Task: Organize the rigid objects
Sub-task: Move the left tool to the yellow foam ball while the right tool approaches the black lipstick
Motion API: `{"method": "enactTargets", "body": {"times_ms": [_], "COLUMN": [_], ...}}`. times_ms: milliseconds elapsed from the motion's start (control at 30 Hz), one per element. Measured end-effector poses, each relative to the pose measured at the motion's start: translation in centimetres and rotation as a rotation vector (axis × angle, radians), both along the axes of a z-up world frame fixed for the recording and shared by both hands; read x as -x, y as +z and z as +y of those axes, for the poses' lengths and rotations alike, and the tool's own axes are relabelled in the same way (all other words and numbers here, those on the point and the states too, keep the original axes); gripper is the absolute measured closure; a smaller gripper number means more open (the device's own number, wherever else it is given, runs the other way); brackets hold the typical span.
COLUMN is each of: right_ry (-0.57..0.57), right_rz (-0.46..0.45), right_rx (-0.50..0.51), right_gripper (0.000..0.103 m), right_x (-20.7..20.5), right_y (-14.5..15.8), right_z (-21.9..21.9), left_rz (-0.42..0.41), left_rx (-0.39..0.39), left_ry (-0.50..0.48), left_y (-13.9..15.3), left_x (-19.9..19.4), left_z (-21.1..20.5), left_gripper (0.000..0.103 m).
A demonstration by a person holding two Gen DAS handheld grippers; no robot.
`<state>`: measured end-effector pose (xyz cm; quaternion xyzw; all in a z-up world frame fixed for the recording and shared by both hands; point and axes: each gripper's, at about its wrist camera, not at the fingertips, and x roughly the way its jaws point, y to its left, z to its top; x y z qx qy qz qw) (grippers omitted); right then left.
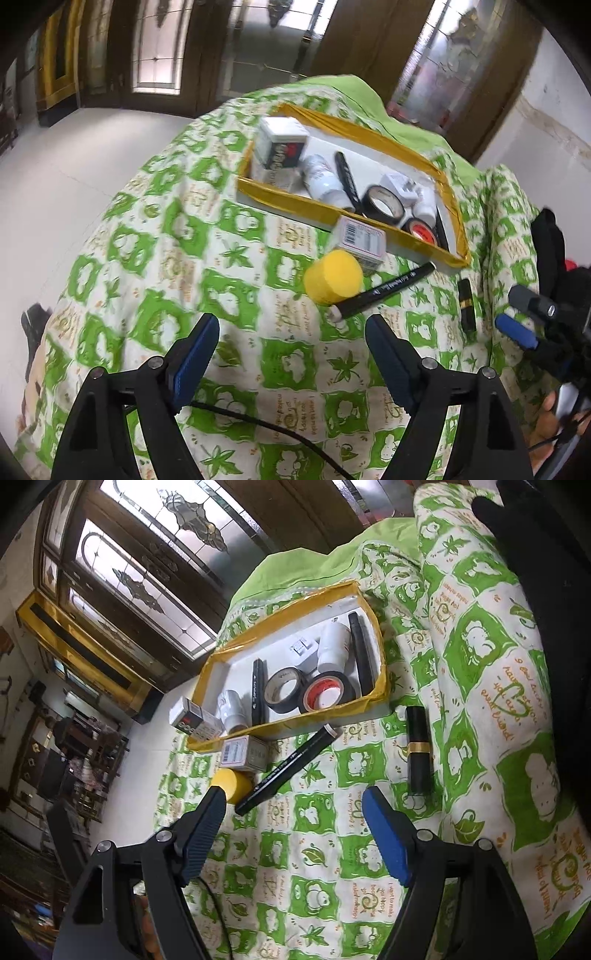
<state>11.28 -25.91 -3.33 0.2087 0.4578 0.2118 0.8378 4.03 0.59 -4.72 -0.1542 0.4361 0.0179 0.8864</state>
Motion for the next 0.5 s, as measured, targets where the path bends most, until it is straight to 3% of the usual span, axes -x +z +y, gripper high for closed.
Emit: {"method": "enactTargets", "body": {"times_ms": [200, 500], "right_ry": [-0.004, -0.04], "right_rz": [0.044, 0.066], "right_rx": [-0.082, -0.077], "right_gripper": [0.028, 0.04], "right_x": [-0.8, -2.1], "right_y": [0.1, 0.8], "right_z": [-1.0, -3.1], "left_rz": [0.02, 0.037], "left_rx": [-0.108, -0.134], "left_ry": [-0.085, -0.111], "left_y": [-0.2, -1.2], "left_x": [-2.6, -5.4], "left_z": [-2.8, -3.4], "left_gripper": [0.019, 0.019]}}
